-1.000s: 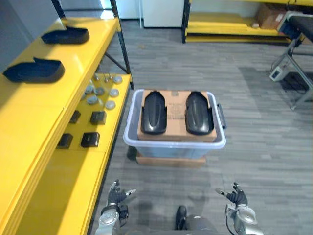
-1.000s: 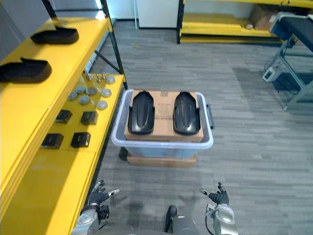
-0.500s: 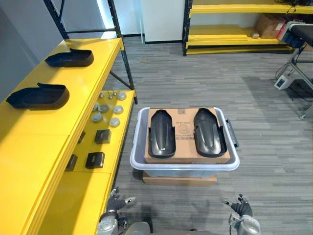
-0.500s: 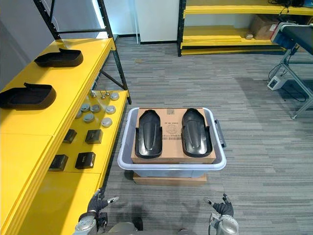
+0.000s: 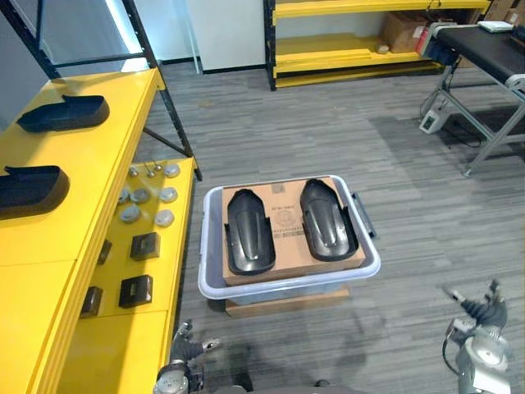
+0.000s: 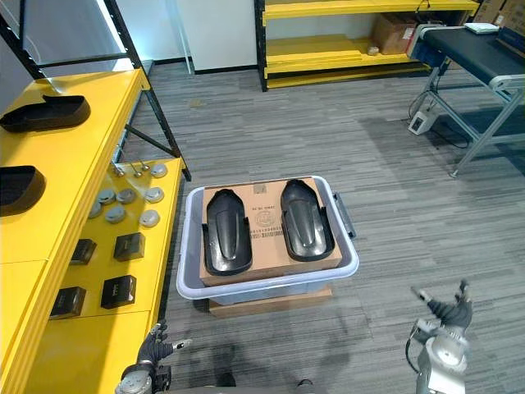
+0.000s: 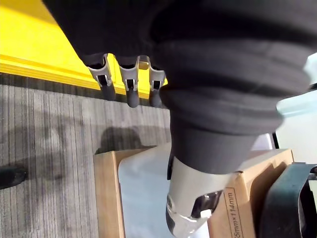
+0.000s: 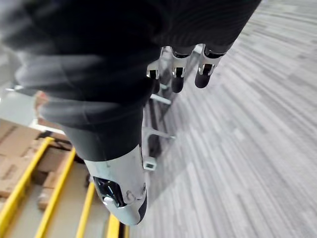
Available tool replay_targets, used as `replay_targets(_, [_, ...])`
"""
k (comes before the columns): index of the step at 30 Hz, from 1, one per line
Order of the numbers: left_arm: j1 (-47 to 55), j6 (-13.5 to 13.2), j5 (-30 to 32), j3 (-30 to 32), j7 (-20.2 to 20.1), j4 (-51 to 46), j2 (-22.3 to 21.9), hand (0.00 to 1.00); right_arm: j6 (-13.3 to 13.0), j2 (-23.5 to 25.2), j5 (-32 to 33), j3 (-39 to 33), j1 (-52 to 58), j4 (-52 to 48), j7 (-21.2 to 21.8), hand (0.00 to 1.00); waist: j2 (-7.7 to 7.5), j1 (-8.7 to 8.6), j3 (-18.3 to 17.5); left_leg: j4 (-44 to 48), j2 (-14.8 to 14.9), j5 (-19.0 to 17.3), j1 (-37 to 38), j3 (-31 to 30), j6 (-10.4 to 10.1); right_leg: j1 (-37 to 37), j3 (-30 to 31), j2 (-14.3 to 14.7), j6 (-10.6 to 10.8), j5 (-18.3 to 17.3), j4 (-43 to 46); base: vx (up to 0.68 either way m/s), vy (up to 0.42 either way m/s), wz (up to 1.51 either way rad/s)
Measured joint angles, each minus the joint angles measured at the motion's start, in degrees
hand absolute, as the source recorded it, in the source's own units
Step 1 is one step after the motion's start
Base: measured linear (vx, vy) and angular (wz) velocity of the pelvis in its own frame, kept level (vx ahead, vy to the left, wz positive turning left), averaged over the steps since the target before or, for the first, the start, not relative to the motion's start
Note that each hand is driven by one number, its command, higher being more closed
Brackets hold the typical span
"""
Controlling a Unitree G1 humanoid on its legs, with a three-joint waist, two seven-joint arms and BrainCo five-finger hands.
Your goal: Walk over and take plastic housings, then place them on the shelf
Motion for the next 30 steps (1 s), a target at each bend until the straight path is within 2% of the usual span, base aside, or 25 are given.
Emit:
replay_targets(6, [0.03, -0.16, 0.0, -1.57, -0.03, 0.15, 0.03, 0.0, -0.53, -3.06, -5.58, 8.85, -7.02, 0.14, -0.35, 0.0, 0.12, 0.76, 0.36, -4.02, -1.22, 3.52, -0.92, -1.09, 0.88, -1.79, -0.99, -0.84, 0.57, 1.31, -0.92, -0.06, 0.02, 0.1])
replay_targets(7, [-0.02, -0.18, -0.01, -2.0, -0.05, 0.18, -0.01, 0.0, -0.49, -3.75, -6.8, 10.69, -9.08, 1.89, -0.39, 0.0, -0.07, 1.49, 0.97, -4.11, -1.35, 3.74, -0.99, -1.16, 1.04, -1.81, -1.01, -0.93, 0.59, 1.59, -1.06, -0.08, 0.022, 0.09])
replay_targets(9, [-0.21, -0.34, -0.02, -2.4, -0.04, 0.19, -0.08, 0.0, -0.1, -4.69, -9.06, 13.57, -14.81, 6.48, -0.6, 0.0, -0.12, 1.54, 2.01, -5.2, -1.85, 5.26, -2.67, -2.54, 1.36, -3.34, -2.11, -1.28, 0.9, 2.02, -1.1, -0.12, 0.017, 0.25])
replay_targets(11, [-0.59, -0.47, -0.04, -2.87, 0.02, 0.17, -0.14, 0.0, 0.69, -5.25, -10.54, 14.43, -17.31, 8.24, -0.9, 0.0, 0.0, 1.61, 2.79, -5.2, -2.09, 5.98, -4.27, -3.45, 1.57, -4.44, -2.83, -1.45, 1.03, 2.43, -1.22, -0.09, 0.019, 0.29])
replay_targets(12, [-0.71, -0.61, -0.05, -3.66, 0.07, 0.21, -0.19, 0.0, 1.49, -5.61, -11.43, 15.14, -20.56, 11.24, -0.97, 0.0, 0.18, 1.95, 4.4, -5.2, -2.22, 6.63, -5.23, -4.03, 1.65, -4.88, -3.36, -1.56, 0.89, 3.07, -1.64, -0.1, 0.033, 0.23])
replay_targets(17, [-1.35, -0.86, -0.16, -4.11, 0.42, 0.21, -0.94, 0.0, 3.8, -6.02, -14.49, 16.83, -30.18, 21.92, -3.29, 0.0, 1.12, 4.54, 7.31, -5.21, -2.36, 8.22, -8.72, -5.16, 1.77, -7.71, -4.39, -1.62, 0.82, 4.17, -1.99, -0.06, 0.018, 0.14])
replay_targets(23, [-2.98, -2.2, -2.14, -6.34, 2.66, 0.23, -2.11, 0.0, 5.78, -8.8, -14.42, 16.72, -41.99, 36.69, -5.73, 0.0, 2.64, 4.72, 10.86, -5.24, -2.42, 9.75, -12.33, -7.49, 1.61, -9.68, -6.84, -1.52, 0.42, 4.88, -2.72, 0.0, -0.004, 0.18])
replay_targets(27, [-3.96, -2.48, -2.98, -6.62, 3.51, 0.29, -2.45, 0.0, 6.81, -10.01, -14.12, 16.63, -45.97, 42.45, -7.44, 0.0, 3.27, 4.7, 13.1, -5.26, -2.45, 9.96, -12.74, -8.02, 1.36, -9.88, -7.18, -1.5, 0.4, 4.92, -2.73, 0.01, -0.005, 0.05])
replay_targets(28, [-4.58, -2.58, -3.16, -6.69, 4.14, 0.34, -2.53, 0.0, 7.17, -10.42, -13.92, 16.6, -46.72, 43.64, -7.99, 1.0, 3.51, 4.71, 13.31, -5.27, -2.45, 10.08, -13.38, -8.32, 1.21, -10.49, -7.31, -1.48, 0.38, 4.94, -2.7, 0.01, -0.009, 0.07])
replay_targets(30, [-5.49, -2.73, -3.6, -6.91, 4.46, 0.36, -2.66, 0.0, 8.0, -10.87, -13.71, 16.1, -48.47, 45.81, -8.21, 1.0, 3.75, 4.6, 14.28, -5.27, -2.44, 10.39, -13.89, -8.97, 1.08, -10.94, -7.45, -1.46, 0.23, 5.04, -2.68, 0.01, -0.004, 0.02])
